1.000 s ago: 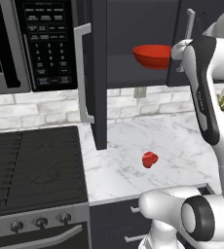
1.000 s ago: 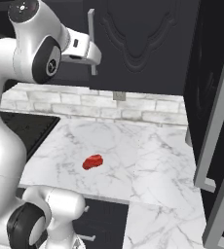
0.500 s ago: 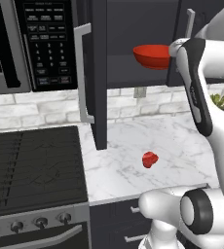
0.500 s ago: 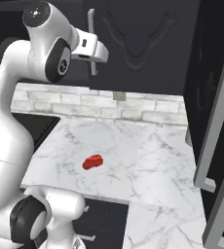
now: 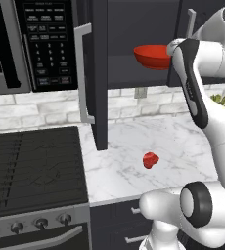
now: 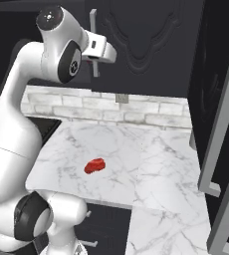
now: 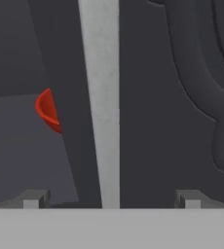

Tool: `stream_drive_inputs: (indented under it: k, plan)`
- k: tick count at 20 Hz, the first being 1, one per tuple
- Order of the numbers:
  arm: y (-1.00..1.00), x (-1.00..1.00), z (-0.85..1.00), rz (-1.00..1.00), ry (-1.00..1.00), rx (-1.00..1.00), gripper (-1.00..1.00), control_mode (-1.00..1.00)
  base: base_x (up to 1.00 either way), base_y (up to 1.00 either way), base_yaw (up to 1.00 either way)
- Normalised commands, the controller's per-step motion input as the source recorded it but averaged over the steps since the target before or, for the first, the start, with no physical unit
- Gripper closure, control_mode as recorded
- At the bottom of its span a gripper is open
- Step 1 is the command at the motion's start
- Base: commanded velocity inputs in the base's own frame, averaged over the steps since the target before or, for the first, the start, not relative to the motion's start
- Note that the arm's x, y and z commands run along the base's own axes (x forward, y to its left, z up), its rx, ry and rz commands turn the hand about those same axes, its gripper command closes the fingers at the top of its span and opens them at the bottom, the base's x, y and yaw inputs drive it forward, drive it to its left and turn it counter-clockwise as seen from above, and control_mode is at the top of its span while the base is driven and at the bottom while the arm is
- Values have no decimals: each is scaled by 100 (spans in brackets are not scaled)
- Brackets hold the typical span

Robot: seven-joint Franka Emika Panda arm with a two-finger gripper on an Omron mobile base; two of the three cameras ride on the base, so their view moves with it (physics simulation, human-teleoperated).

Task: Retrieve the bowl from the cabinet, then place the raw meat into the bowl to avoid contamination.

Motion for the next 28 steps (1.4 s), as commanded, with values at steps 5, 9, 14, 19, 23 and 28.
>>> stream_drive_inputs:
  k: [5, 9, 14, 19, 23, 28]
  plan:
    - [0, 26, -5, 0, 0, 0, -100, -100, 0, 0, 0]
    - [0, 20, -1, 2, 0, 0, -100, -100, 0, 0, 0]
    - [0, 20, 0, 2, 0, 0, 100, -100, 0, 0, 0]
    - [0, 16, -1, 2, 0, 0, 100, -100, 0, 0, 0]
    - [-3, 12, -6, 1, 2, 0, 100, -100, 0, 0, 0]
    - [-27, -29, 5, -2, 0, 0, 100, -100, 0, 0, 0]
